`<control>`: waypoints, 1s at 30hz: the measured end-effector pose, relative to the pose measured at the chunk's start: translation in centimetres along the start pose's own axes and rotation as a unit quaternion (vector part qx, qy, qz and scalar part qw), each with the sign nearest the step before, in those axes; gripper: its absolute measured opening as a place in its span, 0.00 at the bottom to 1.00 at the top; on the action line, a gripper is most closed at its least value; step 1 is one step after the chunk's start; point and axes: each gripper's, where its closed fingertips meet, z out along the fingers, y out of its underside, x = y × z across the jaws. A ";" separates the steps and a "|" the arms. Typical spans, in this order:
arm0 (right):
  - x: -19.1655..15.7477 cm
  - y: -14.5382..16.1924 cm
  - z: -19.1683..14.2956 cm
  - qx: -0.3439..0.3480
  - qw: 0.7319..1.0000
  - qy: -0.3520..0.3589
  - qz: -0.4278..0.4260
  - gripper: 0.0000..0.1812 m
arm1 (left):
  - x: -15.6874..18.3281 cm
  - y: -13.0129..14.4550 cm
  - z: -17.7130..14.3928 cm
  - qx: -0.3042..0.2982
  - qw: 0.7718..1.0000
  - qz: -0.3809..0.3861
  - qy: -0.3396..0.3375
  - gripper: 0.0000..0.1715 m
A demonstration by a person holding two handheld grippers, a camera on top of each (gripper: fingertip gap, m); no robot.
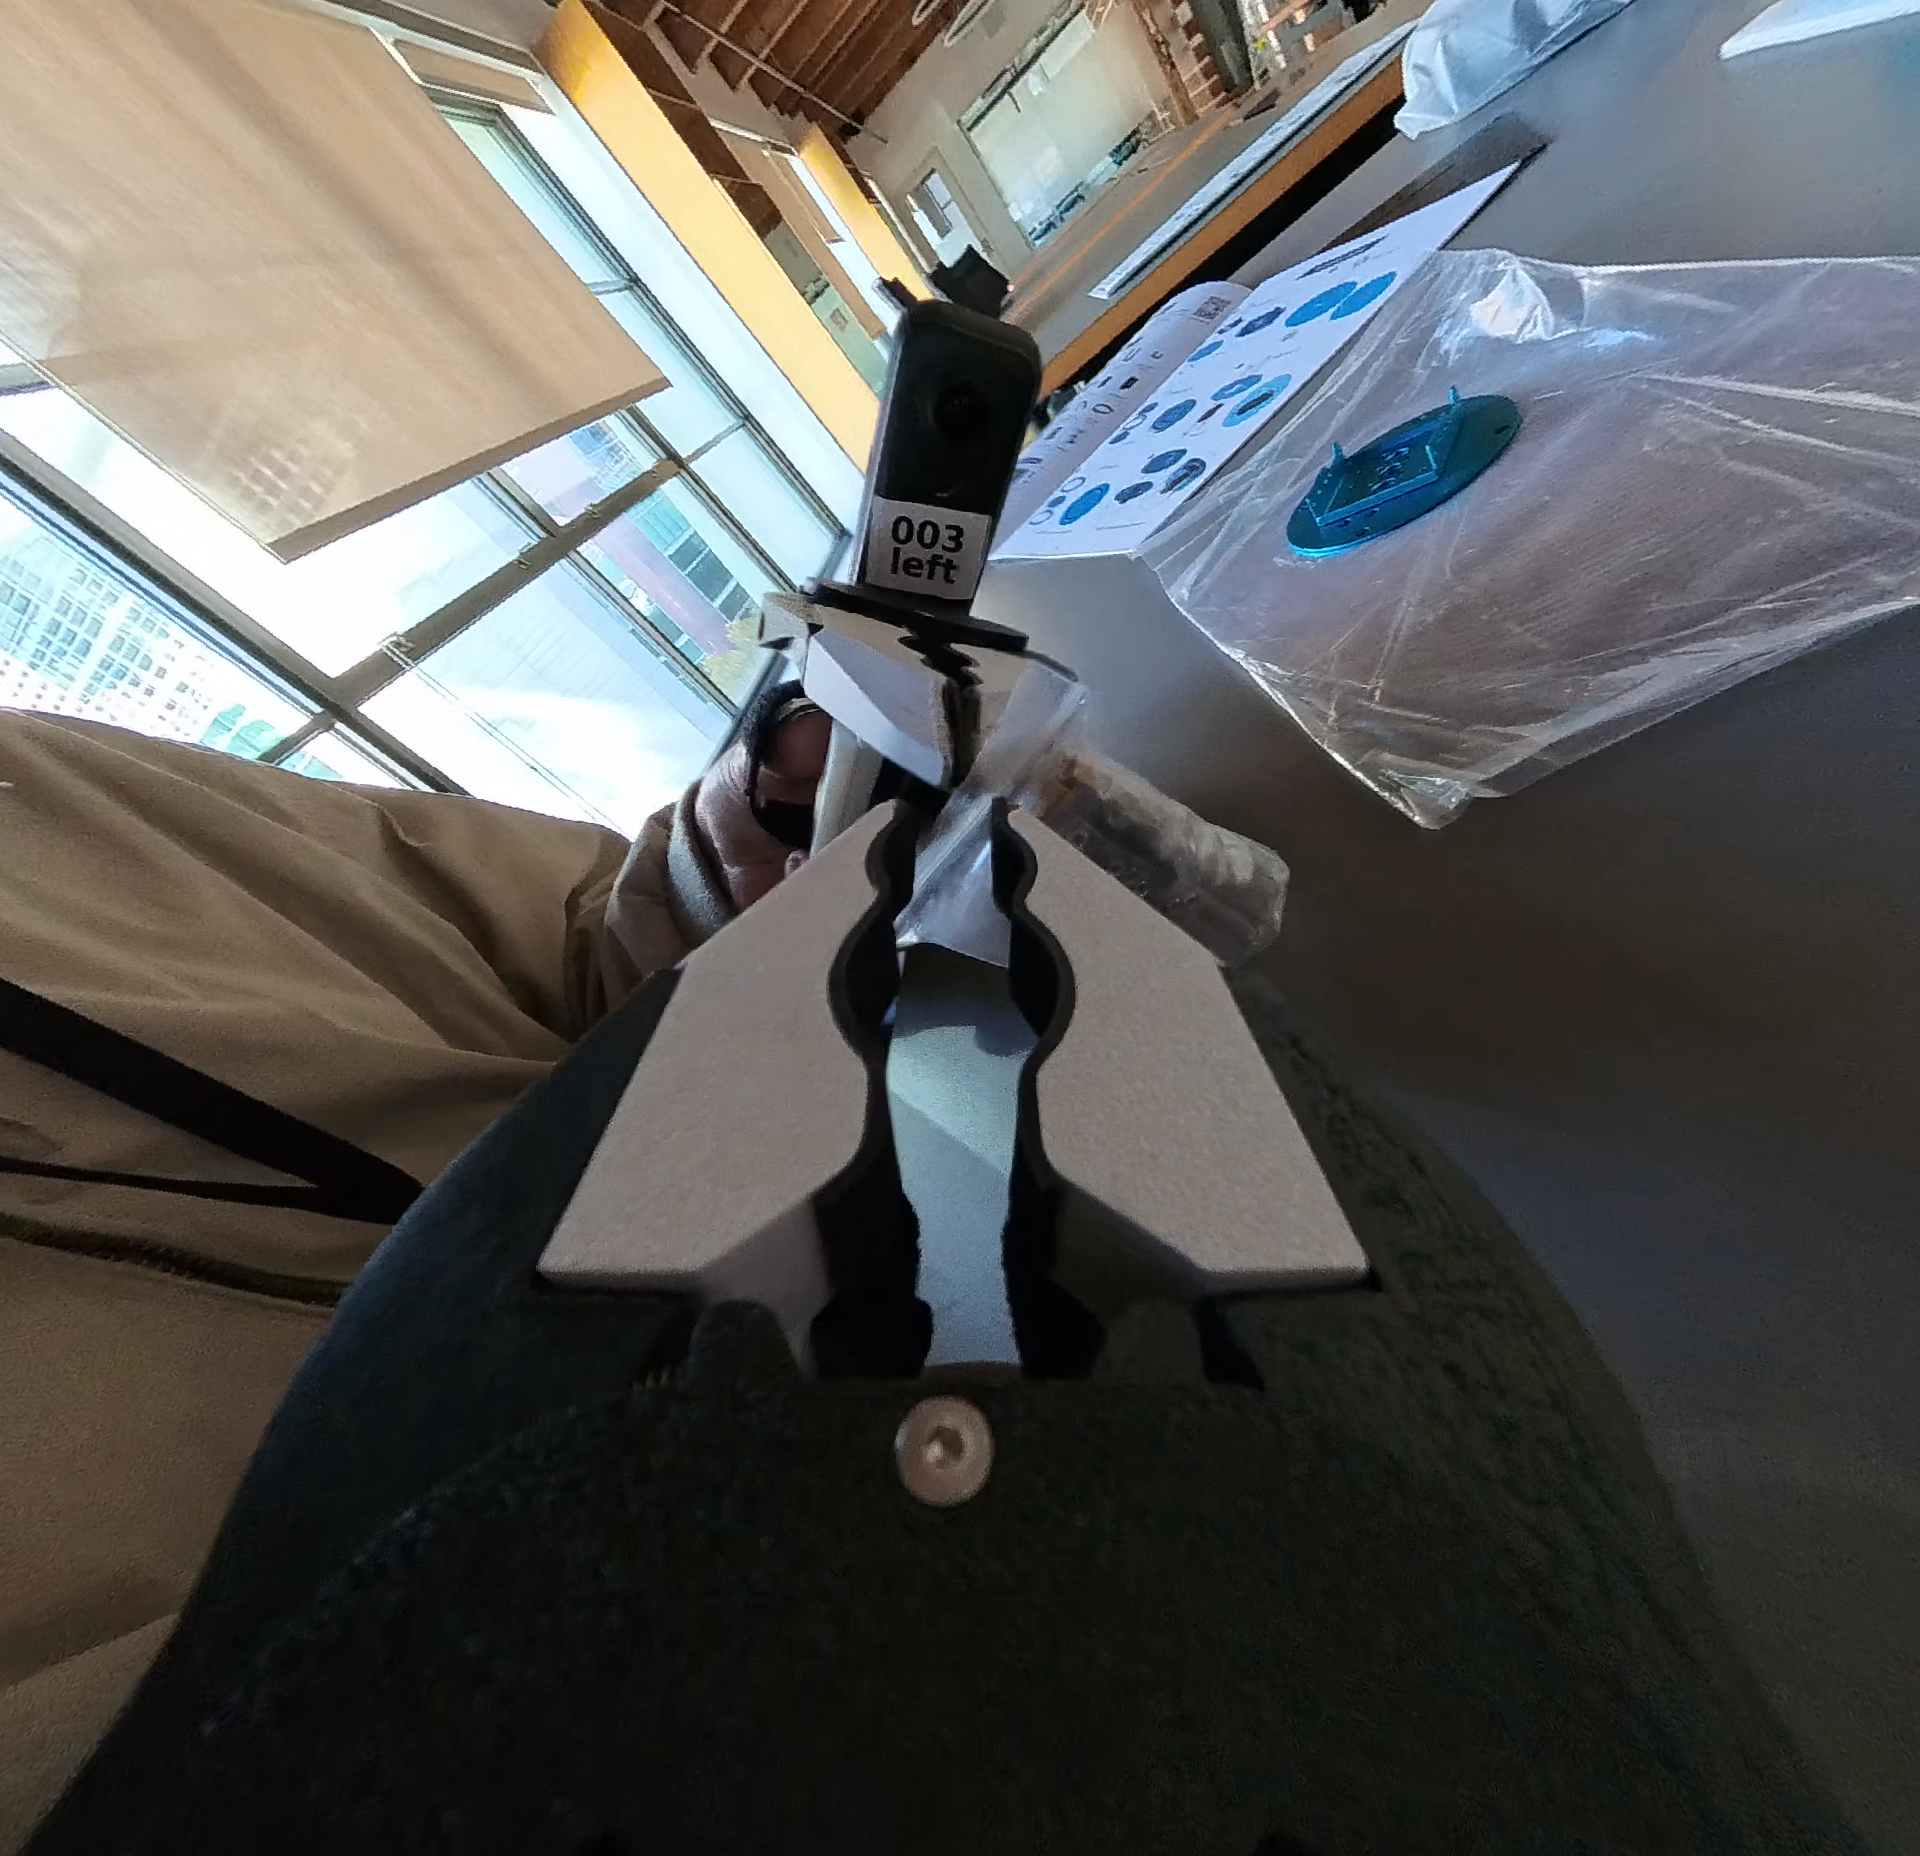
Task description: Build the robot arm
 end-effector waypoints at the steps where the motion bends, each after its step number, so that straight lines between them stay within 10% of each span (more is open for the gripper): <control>1: -0.1 0.0 0.0 -0.001 1.000 -0.006 0.004 0.06 | 0.0 0.0 -0.1 0.000 1.000 0.003 -0.002 0.00; 21: 0.7 -0.6 0.8 0.010 0.999 -0.017 0.035 0.06 | -0.4 1.4 -1.2 -0.040 0.990 0.094 -0.098 0.13; 30: 0.9 -0.9 0.7 0.012 0.999 -0.012 0.041 0.05 | -1.3 1.2 -1.1 -0.038 0.986 0.099 -0.129 0.01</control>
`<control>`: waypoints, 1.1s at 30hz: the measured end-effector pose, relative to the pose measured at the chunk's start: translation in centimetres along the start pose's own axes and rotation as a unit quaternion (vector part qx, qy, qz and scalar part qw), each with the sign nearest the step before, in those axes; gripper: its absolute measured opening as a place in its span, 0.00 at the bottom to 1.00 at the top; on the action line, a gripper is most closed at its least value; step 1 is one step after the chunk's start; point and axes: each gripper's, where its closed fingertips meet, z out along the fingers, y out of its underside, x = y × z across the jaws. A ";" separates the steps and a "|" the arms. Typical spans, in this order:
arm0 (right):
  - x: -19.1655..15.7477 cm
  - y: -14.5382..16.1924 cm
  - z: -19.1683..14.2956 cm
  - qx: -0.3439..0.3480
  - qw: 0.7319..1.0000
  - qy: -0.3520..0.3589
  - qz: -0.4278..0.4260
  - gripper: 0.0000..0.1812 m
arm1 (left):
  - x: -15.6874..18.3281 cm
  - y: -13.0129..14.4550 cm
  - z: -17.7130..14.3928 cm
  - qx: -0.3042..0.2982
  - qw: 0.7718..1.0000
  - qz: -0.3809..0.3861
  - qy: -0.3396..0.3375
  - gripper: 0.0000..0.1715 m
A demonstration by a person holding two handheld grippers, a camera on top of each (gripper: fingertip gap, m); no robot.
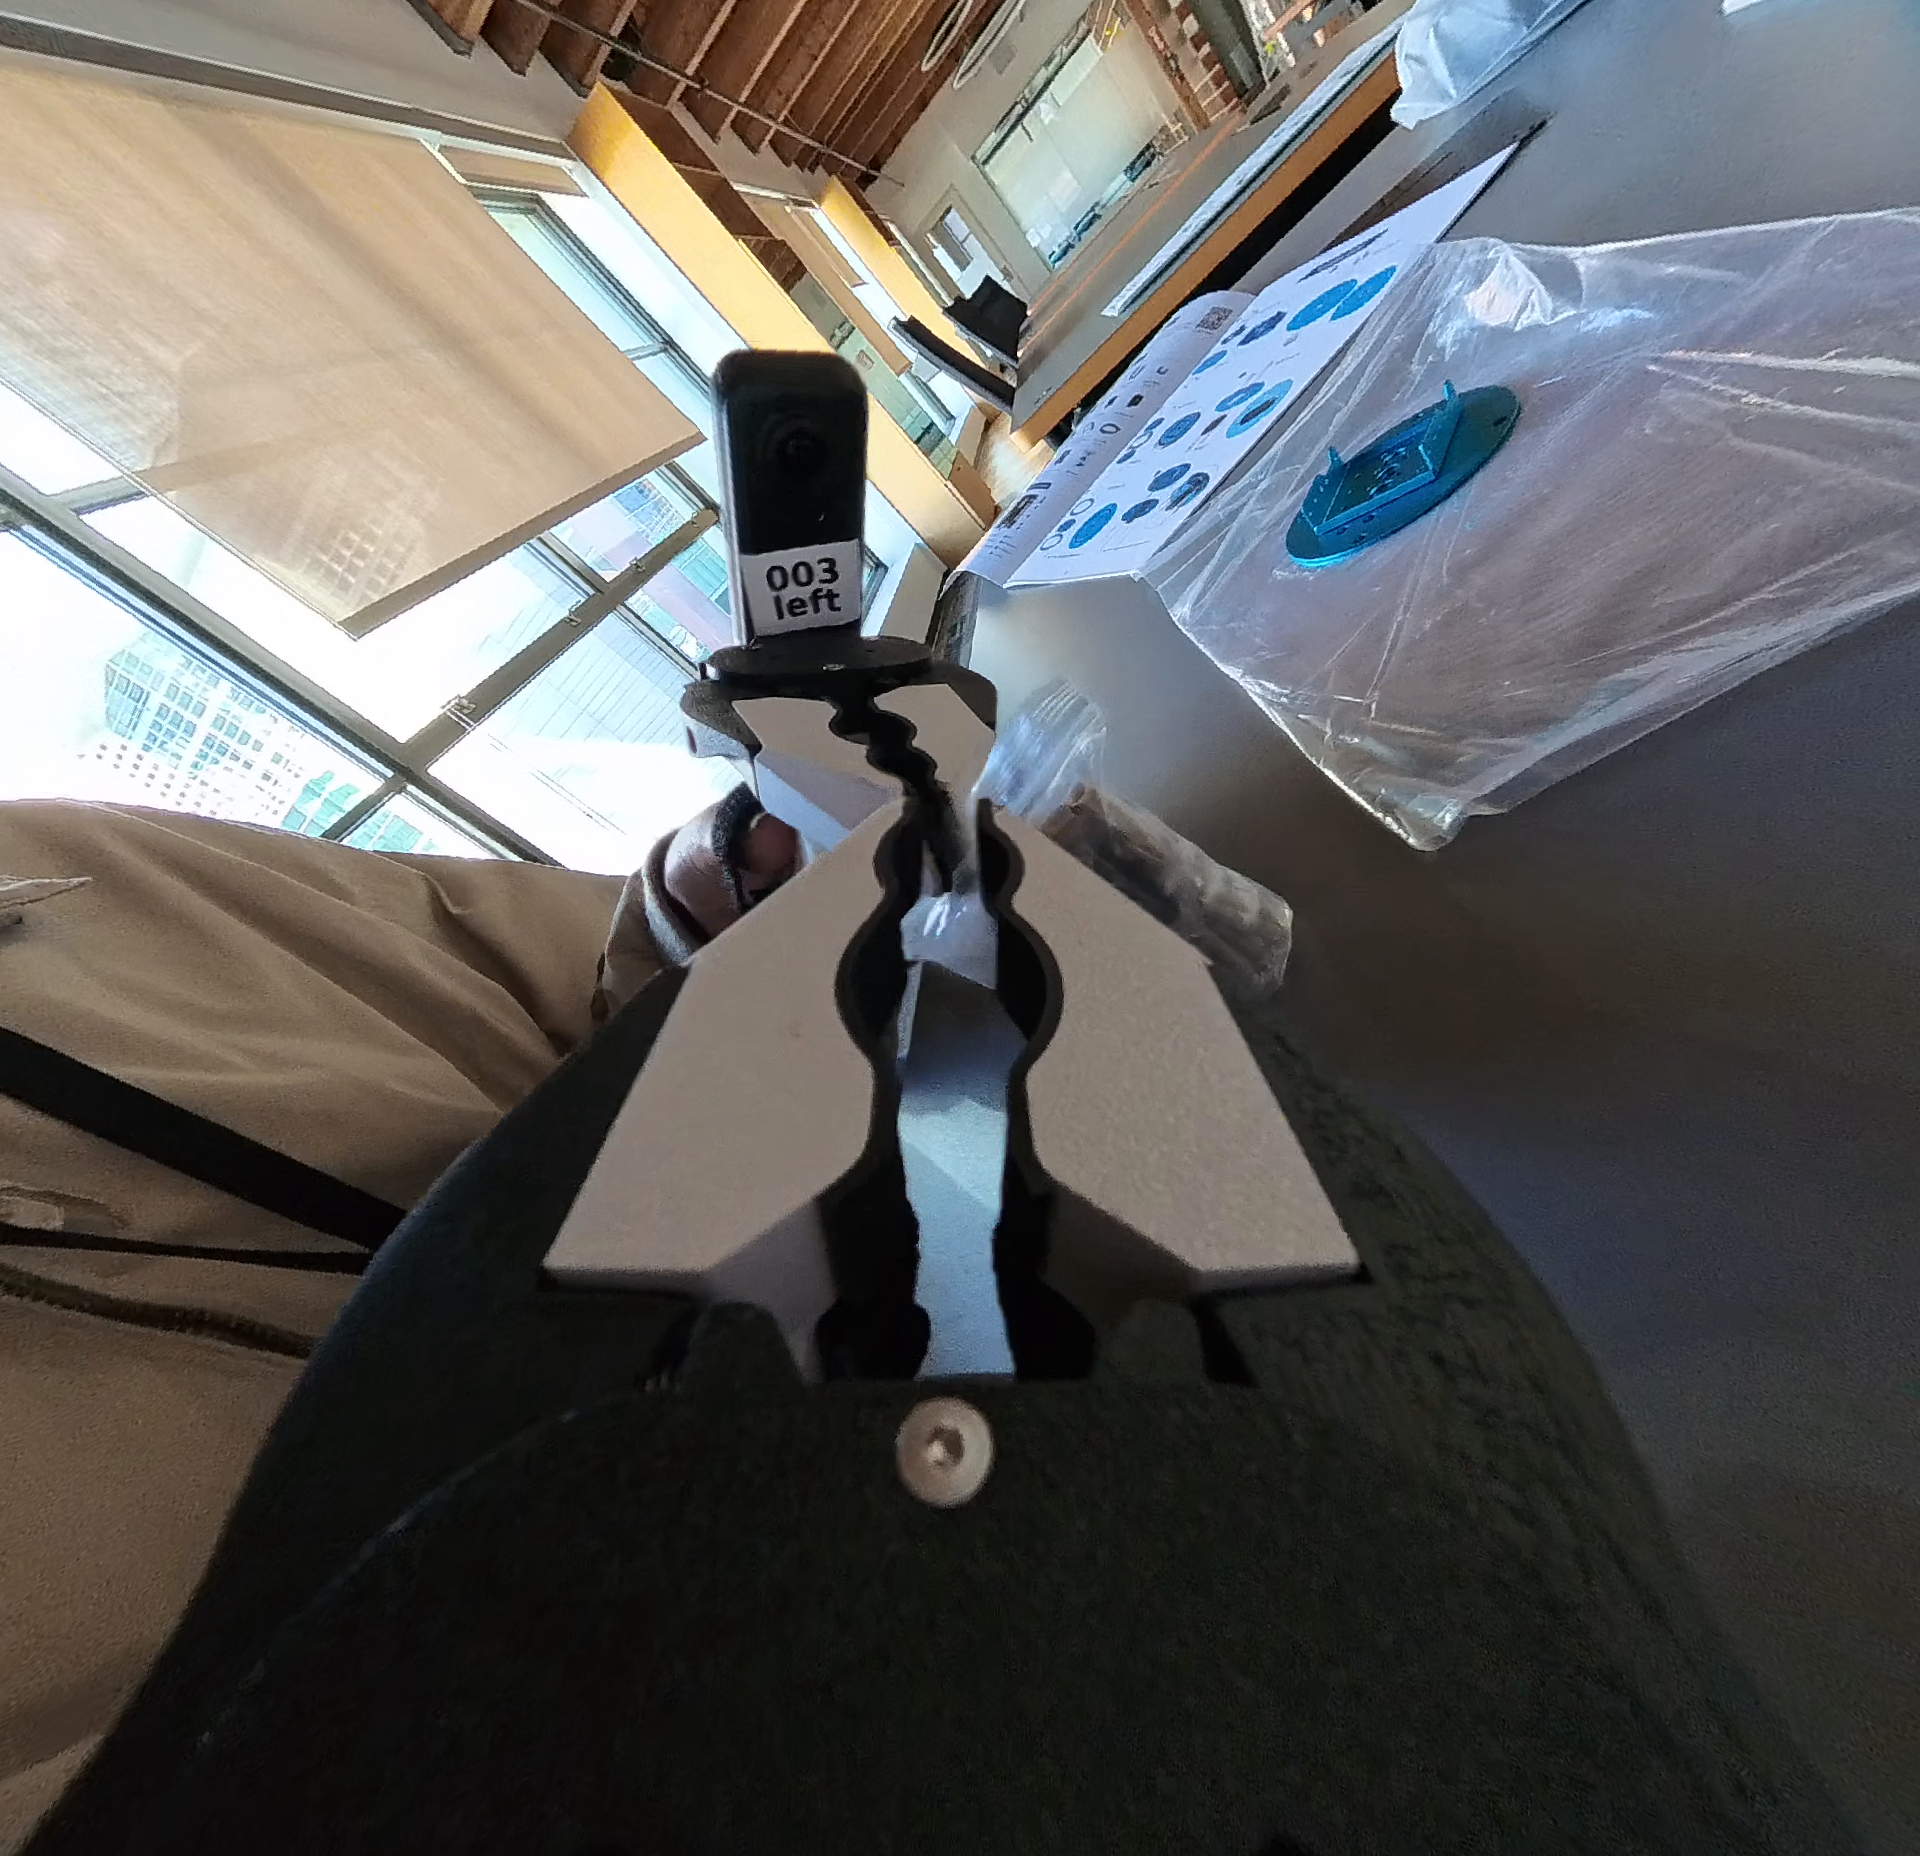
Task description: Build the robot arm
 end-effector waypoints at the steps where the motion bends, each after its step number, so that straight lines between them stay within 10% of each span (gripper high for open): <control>1: 0.0 -0.1 -0.2 0.000 1.000 0.005 0.000 0.08 | 0.0 -0.1 -0.1 0.002 1.000 0.009 -0.006 0.00; 11: 0.1 -0.3 -1.1 -0.036 0.997 0.066 -0.021 0.12 | 0.9 0.4 1.6 -0.026 0.988 0.134 -0.067 0.02; 28: 2.0 0.6 -3.5 -0.046 0.996 0.075 0.002 0.08 | -0.2 0.5 1.9 -0.027 0.990 0.113 -0.074 0.05; 33: 5.5 1.3 -8.5 -0.089 0.970 0.227 -0.027 0.09 | -1.4 0.7 2.1 -0.059 0.983 0.136 -0.106 0.09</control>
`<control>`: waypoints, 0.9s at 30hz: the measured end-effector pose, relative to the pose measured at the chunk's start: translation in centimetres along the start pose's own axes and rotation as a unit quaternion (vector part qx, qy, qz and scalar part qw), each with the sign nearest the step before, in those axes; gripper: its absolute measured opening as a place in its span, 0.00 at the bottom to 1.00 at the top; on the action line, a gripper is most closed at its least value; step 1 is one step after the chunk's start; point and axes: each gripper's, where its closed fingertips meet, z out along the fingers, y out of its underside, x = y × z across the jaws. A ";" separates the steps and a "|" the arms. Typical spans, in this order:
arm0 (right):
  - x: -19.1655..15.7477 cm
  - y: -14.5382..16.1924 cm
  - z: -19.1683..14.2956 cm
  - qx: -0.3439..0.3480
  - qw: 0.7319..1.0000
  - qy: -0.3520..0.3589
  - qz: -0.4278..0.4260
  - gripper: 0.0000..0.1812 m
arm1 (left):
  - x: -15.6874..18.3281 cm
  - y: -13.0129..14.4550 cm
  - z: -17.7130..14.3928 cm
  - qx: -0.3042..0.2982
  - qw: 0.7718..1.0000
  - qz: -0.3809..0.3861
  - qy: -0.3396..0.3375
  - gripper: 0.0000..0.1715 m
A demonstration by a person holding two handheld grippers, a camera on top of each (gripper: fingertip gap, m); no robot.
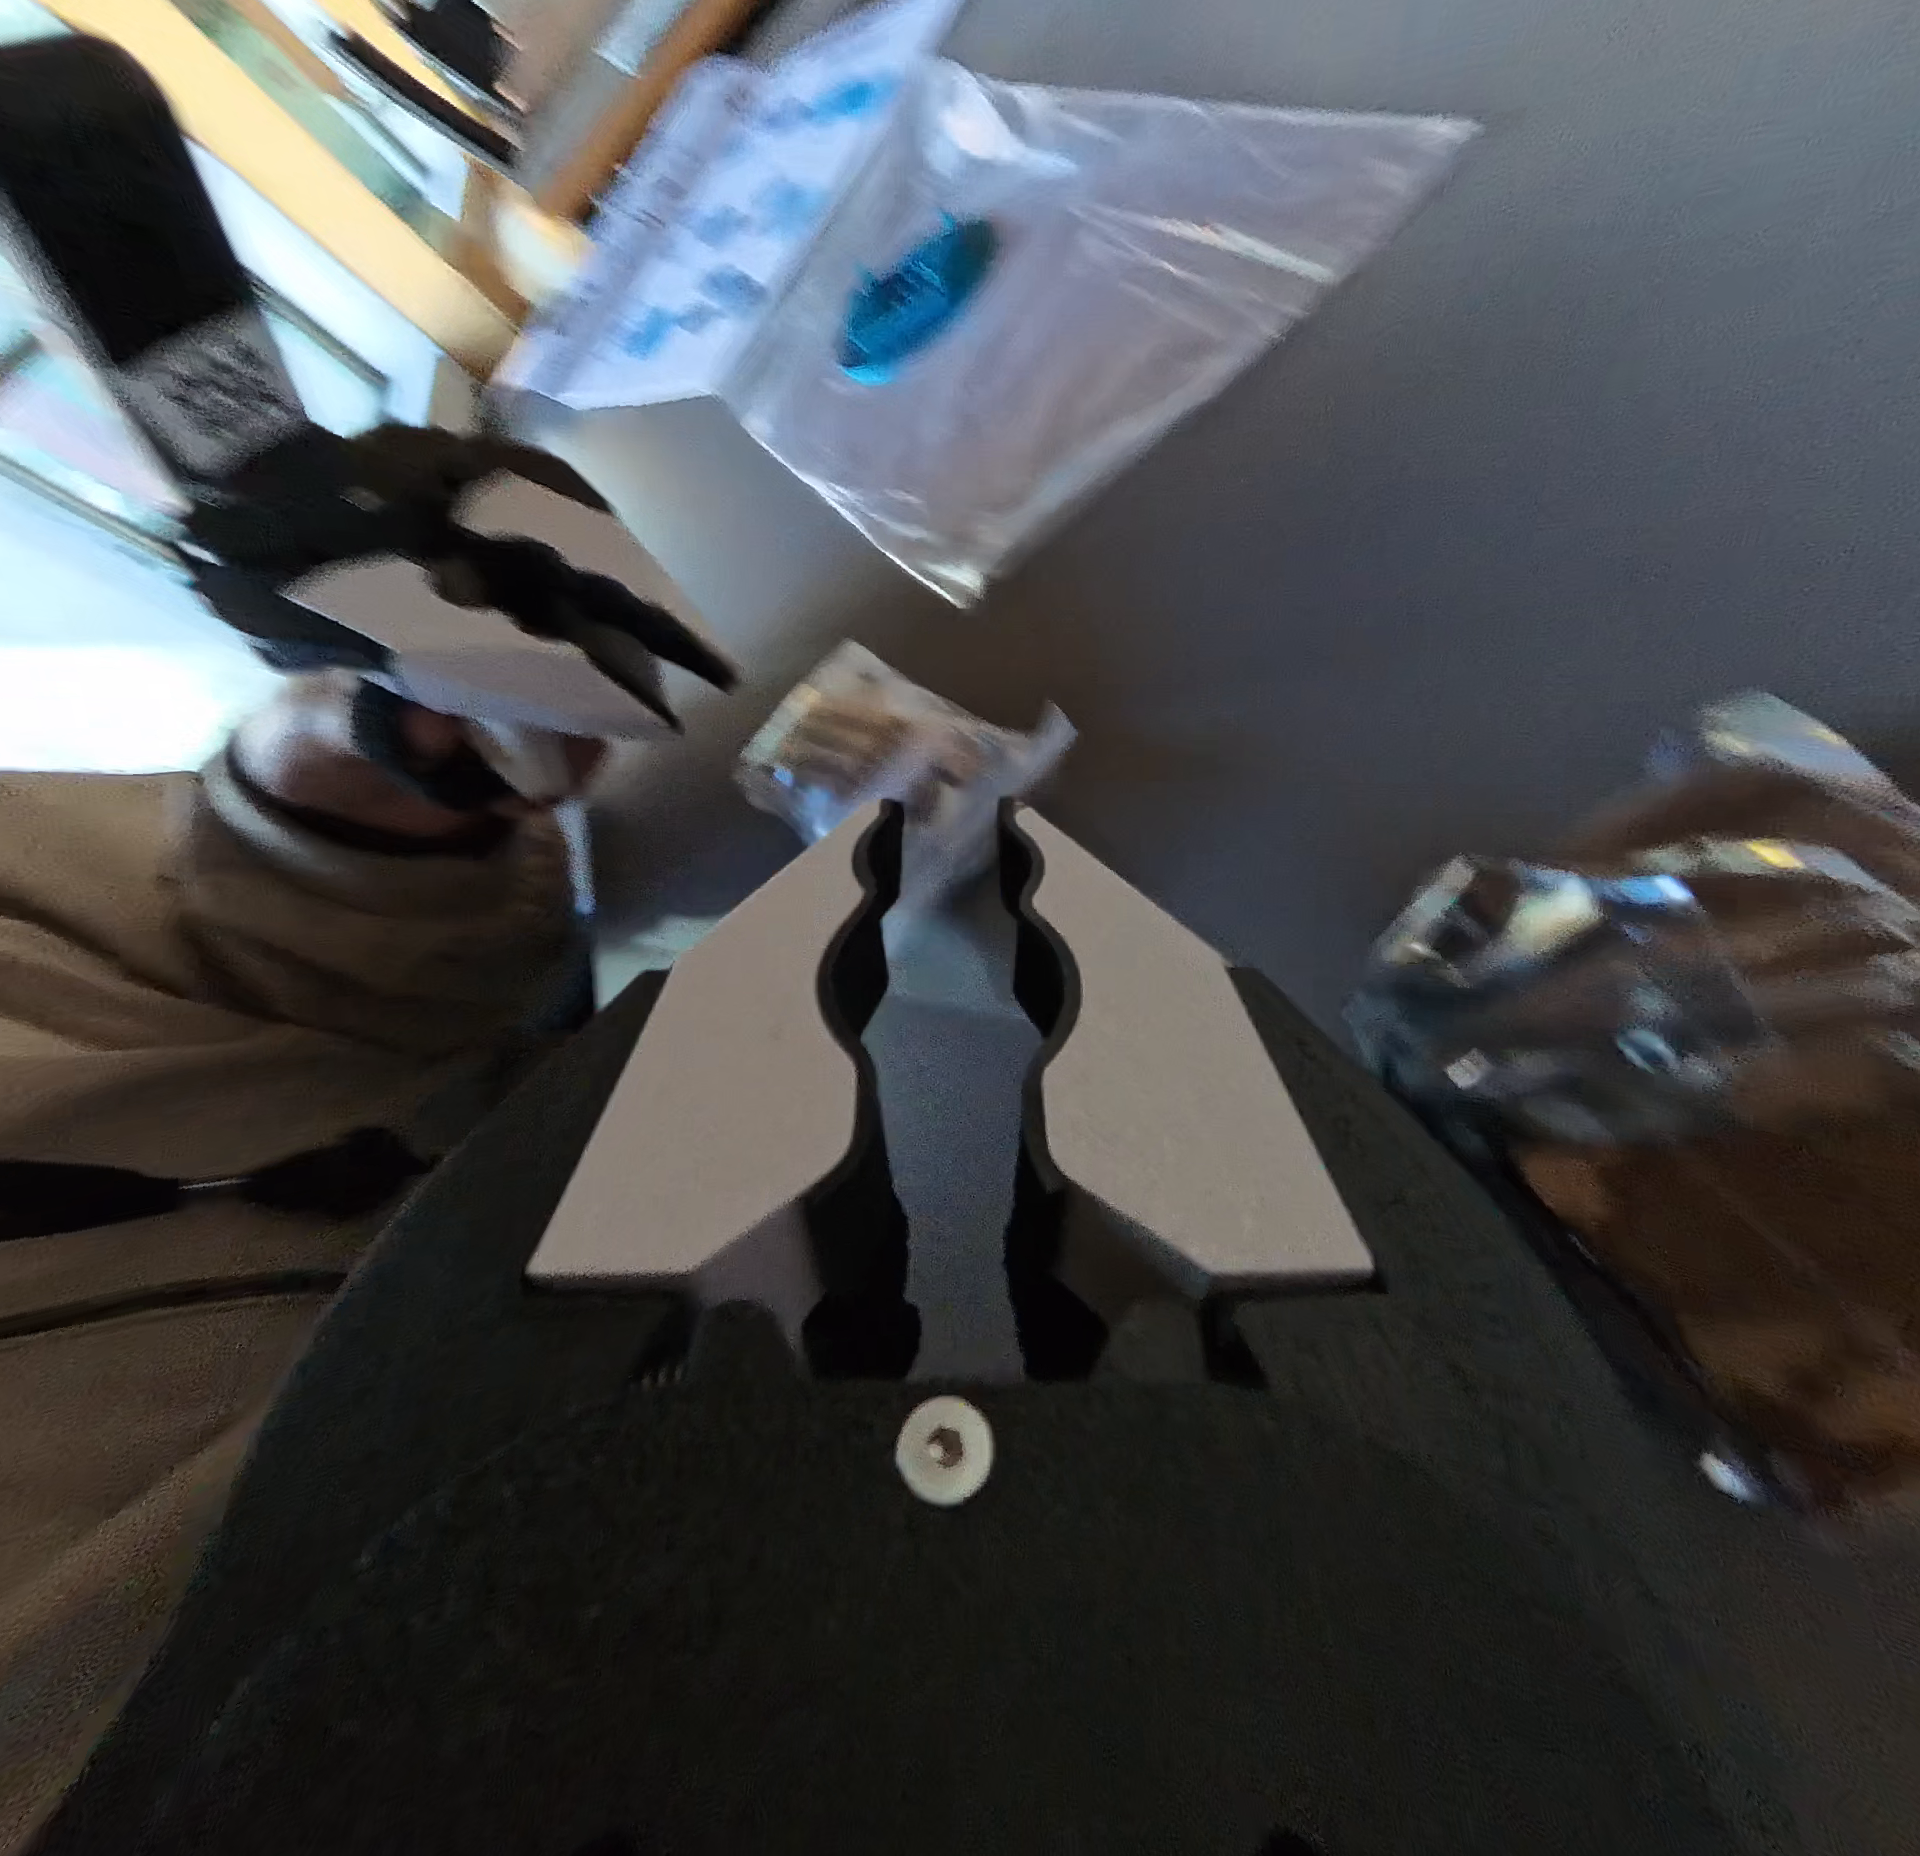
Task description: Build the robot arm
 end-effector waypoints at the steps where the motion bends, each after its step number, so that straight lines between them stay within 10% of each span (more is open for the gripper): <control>1: 0.5 0.6 -0.2 -0.015 1.000 0.014 0.002 0.09 | -0.1 0.1 0.2 -0.006 1.000 0.007 -0.005 0.09; 27: -0.3 1.4 1.7 -0.045 0.992 -0.074 0.097 0.06 | 0.8 0.1 3.0 -0.025 1.000 0.001 0.018 0.09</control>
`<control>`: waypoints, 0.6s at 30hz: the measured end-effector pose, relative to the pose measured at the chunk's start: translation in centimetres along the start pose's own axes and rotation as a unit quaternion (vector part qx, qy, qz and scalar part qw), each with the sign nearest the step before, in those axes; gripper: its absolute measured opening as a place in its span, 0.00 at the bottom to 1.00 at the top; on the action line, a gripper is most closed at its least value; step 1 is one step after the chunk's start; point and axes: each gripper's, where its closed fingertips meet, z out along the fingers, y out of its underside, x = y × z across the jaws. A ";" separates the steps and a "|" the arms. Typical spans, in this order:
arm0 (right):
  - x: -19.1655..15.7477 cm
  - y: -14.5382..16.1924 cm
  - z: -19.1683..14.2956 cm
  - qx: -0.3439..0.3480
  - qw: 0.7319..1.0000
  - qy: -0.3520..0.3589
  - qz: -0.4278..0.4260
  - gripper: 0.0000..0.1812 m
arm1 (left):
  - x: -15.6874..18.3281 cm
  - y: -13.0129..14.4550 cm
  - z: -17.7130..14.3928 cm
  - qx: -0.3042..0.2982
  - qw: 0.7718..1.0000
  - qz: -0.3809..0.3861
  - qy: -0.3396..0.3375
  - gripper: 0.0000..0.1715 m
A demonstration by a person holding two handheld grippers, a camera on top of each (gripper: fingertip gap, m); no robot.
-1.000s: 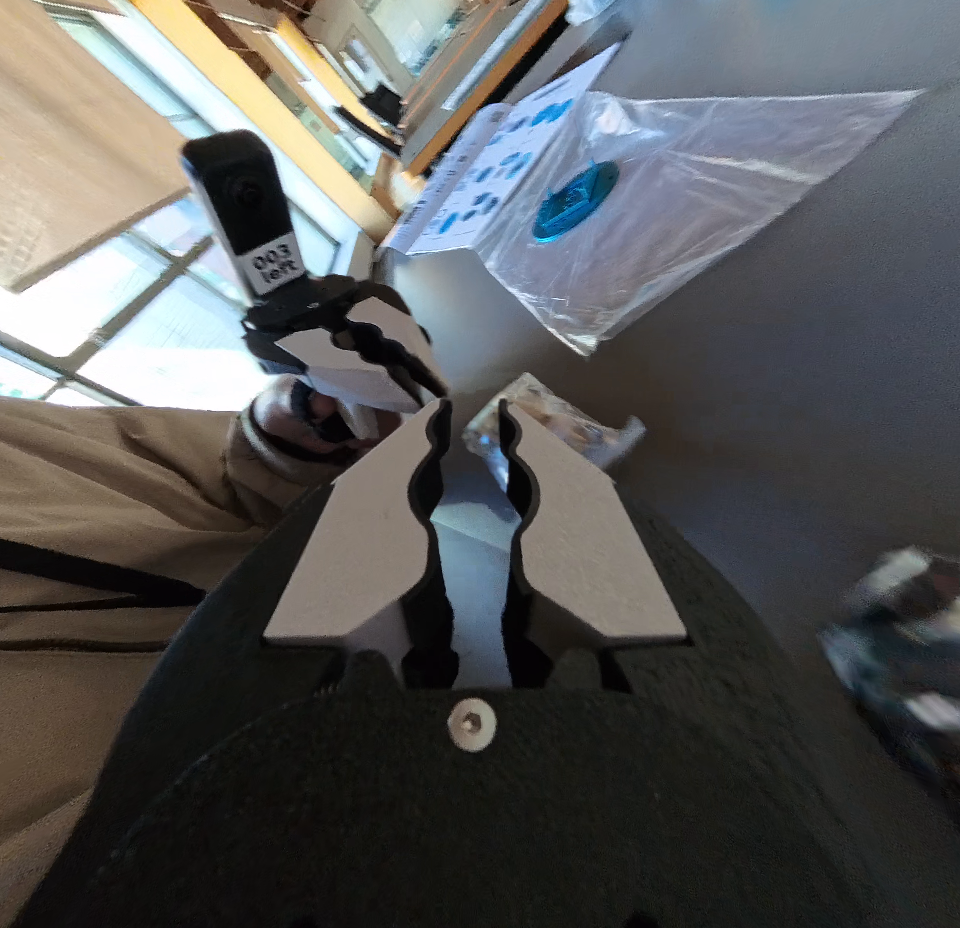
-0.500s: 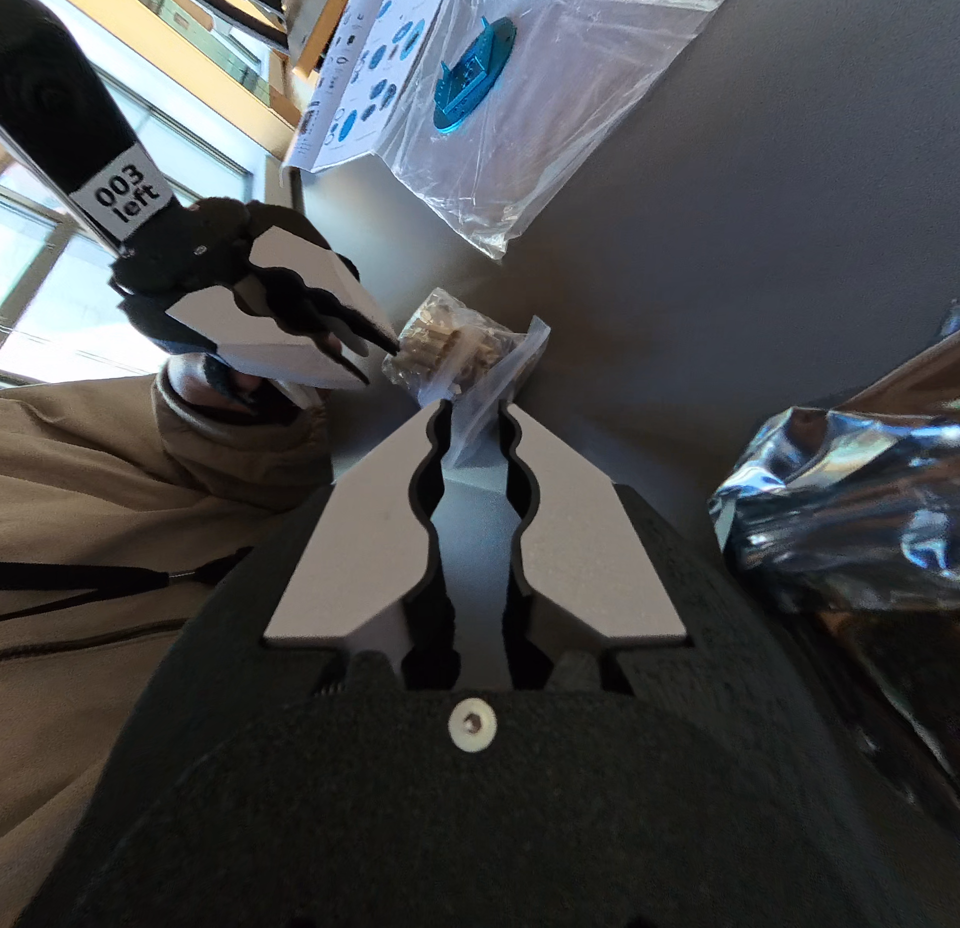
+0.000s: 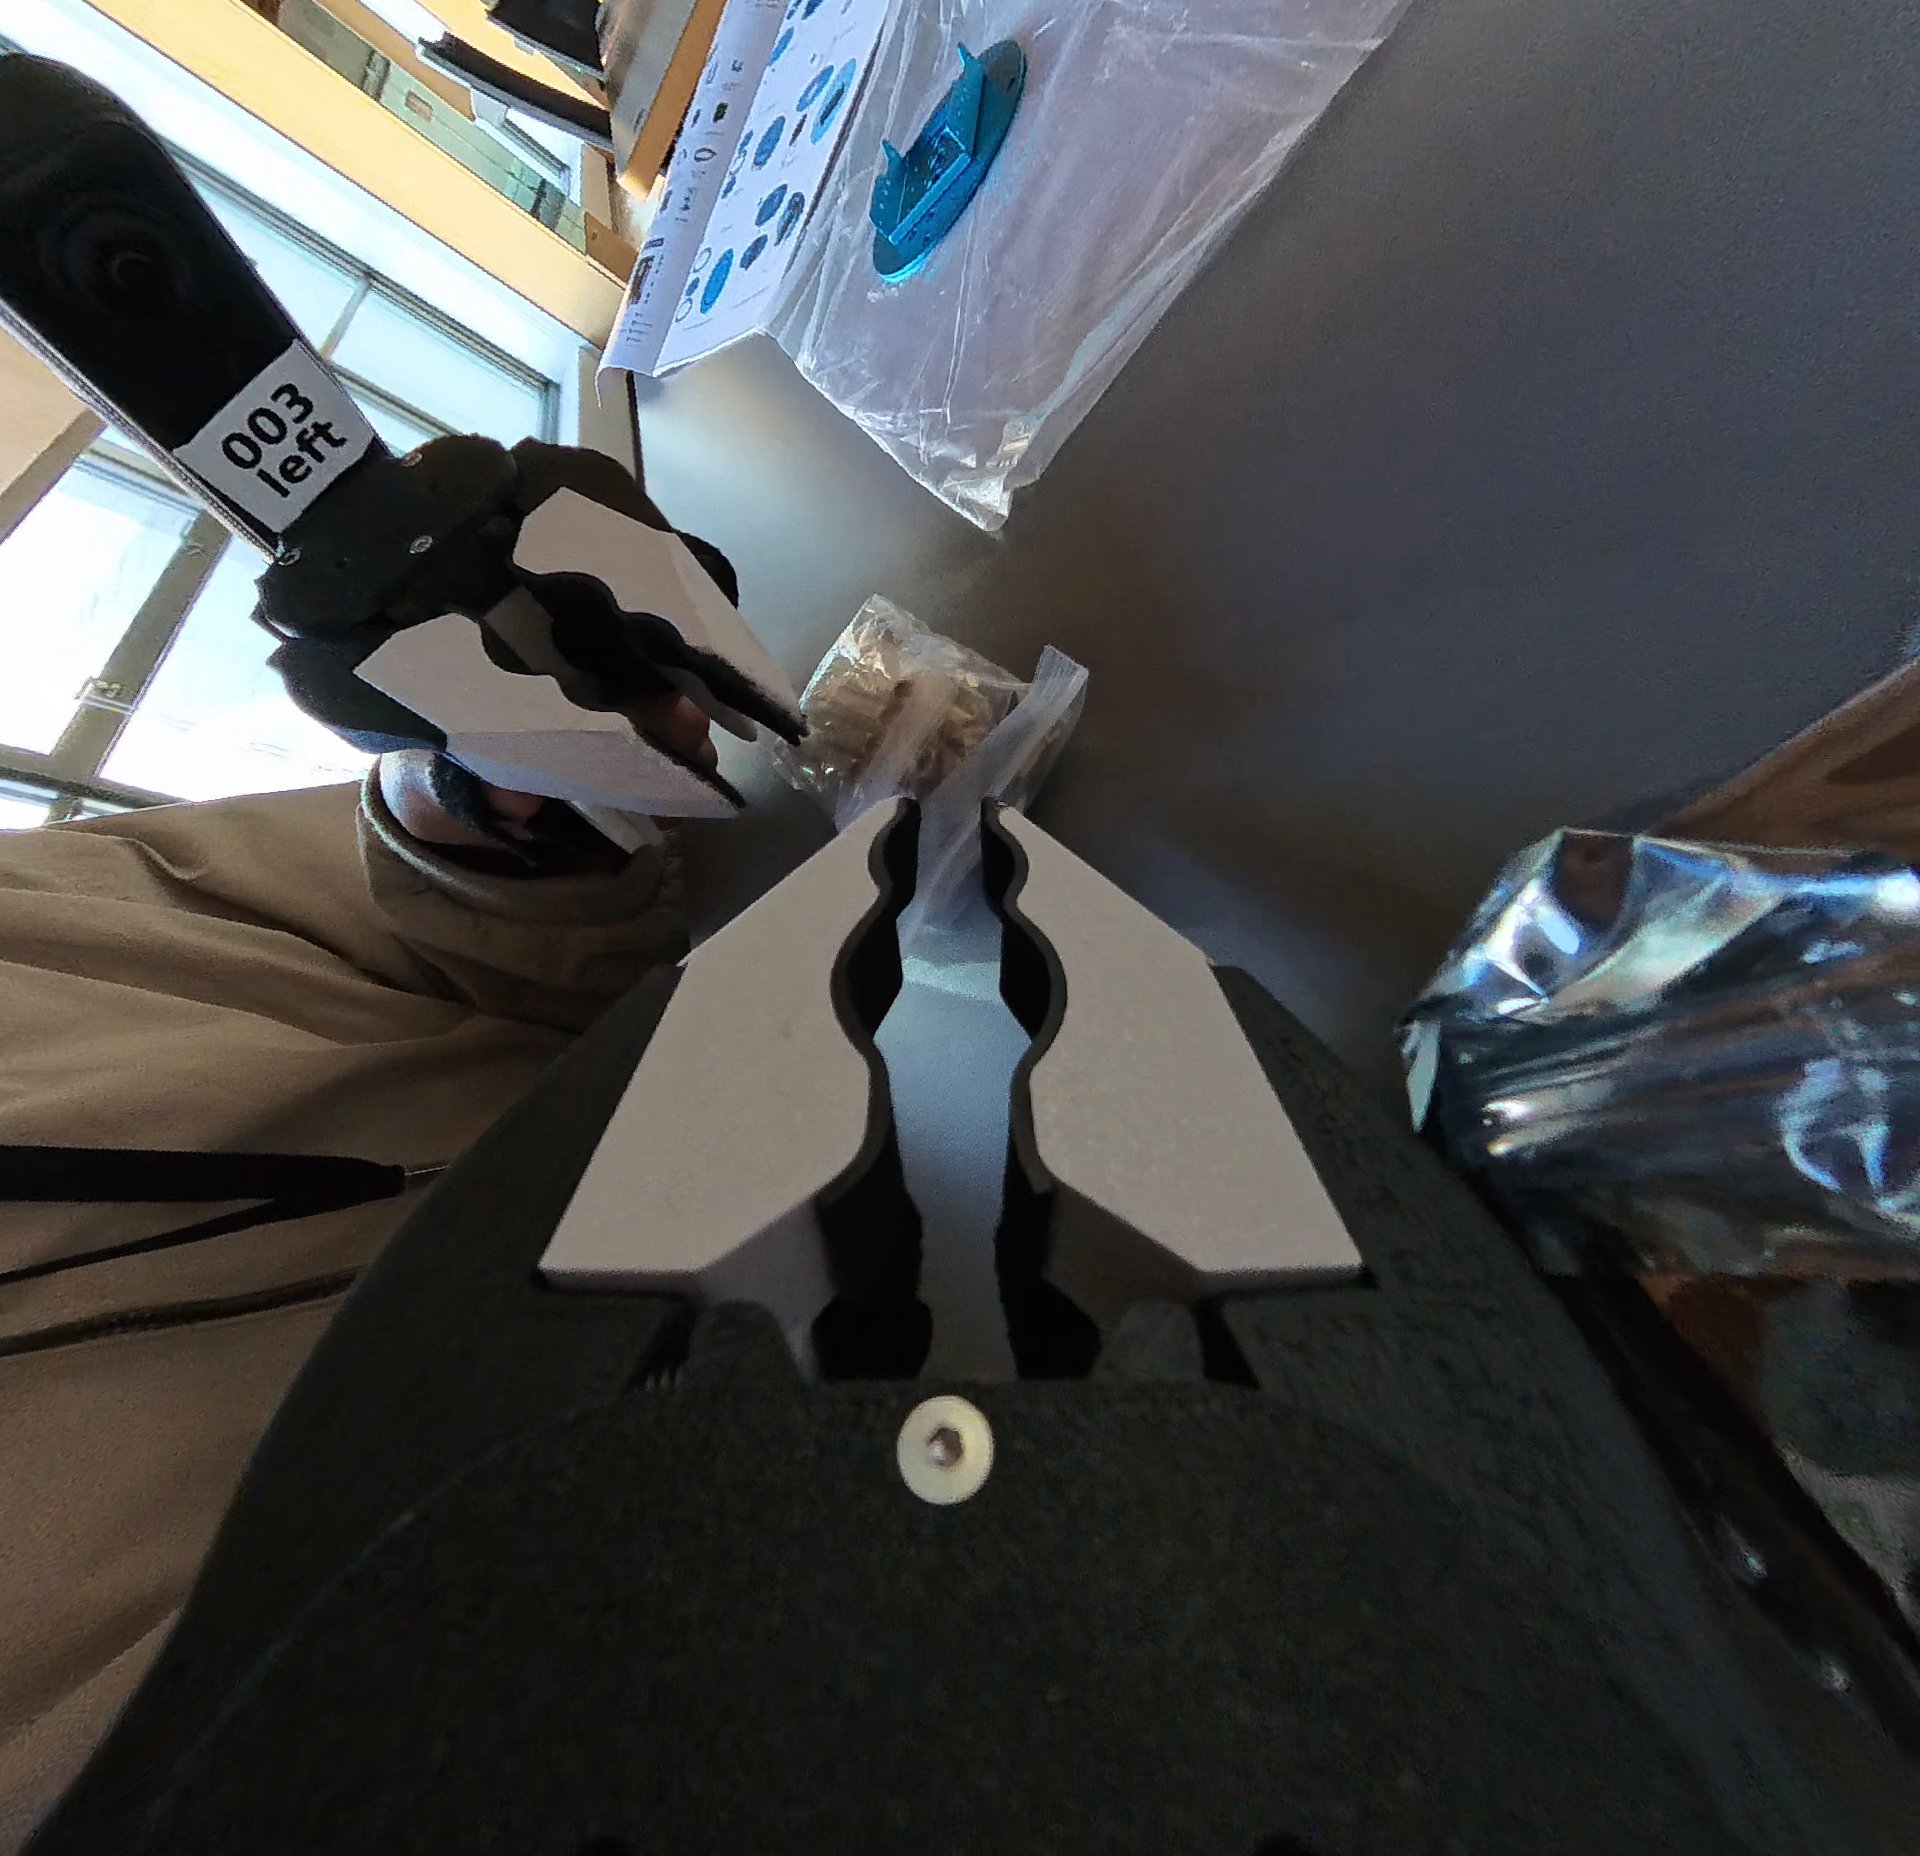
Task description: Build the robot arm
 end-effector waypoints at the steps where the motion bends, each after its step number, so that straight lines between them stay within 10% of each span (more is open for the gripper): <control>1: 0.0 0.1 0.0 -0.003 1.000 0.001 0.000 0.06 | 0.0 0.0 0.0 0.000 1.000 -0.001 0.000 0.09; 18: 0.3 0.1 -0.3 -0.001 1.000 -0.003 0.012 0.00 | -0.1 0.3 0.1 -0.006 1.000 -0.002 -0.001 0.09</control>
